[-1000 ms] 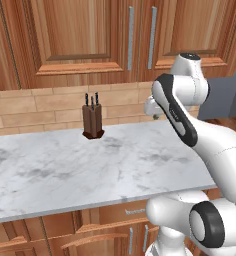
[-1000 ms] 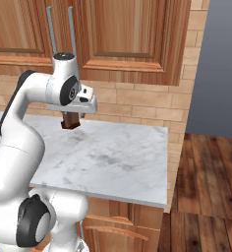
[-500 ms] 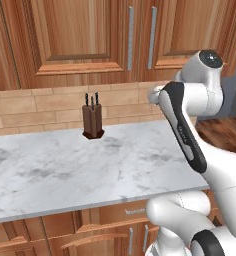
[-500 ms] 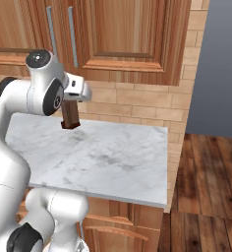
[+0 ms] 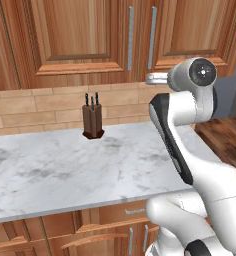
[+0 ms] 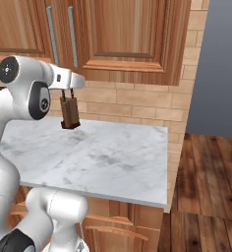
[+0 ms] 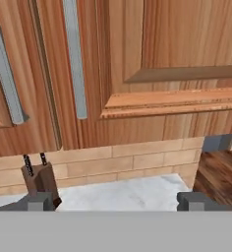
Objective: Open the cabinet. Pick the bar soap and place it next to the sink. Then close the cabinet.
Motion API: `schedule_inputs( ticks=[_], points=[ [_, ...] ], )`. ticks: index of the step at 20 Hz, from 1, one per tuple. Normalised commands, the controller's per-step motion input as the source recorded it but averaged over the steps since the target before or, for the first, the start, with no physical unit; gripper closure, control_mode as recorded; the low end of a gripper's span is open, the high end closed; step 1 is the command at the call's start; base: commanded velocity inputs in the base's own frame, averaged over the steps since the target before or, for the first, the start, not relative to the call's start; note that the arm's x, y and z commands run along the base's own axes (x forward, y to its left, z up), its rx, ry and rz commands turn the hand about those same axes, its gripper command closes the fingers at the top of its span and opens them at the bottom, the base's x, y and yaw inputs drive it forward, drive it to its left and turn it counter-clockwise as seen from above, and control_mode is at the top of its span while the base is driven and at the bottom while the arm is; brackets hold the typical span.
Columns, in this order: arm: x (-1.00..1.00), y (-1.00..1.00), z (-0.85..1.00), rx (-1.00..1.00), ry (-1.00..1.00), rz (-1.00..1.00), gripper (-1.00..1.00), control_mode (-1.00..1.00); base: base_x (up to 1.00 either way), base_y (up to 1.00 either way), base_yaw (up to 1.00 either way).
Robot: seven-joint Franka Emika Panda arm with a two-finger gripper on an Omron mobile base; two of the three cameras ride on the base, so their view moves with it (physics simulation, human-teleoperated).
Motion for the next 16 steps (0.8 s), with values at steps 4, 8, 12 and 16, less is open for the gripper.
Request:
schedule_inputs(
  ticks=[4, 8, 12, 16],
  points=[
    [0.13, 0.0, 0.63, 0.0, -0.21, -0.04, -1.0, -1.0, 0.0, 0.0, 0.0],
    [0.19, 0.0, 0.38, 0.0, -0.03, 0.0, -1.0, -1.0, 0.0, 0.0, 0.0],
    [0.47, 0.0, 0.02, 0.0, -0.02, 0.0, -1.0, -1.0, 0.0, 0.0, 0.0],
    [0.41, 0.0, 0.0, 0.0, 0.0, 0.0, -1.0, -1.0, 0.0, 0.0, 0.0]
  ],
)
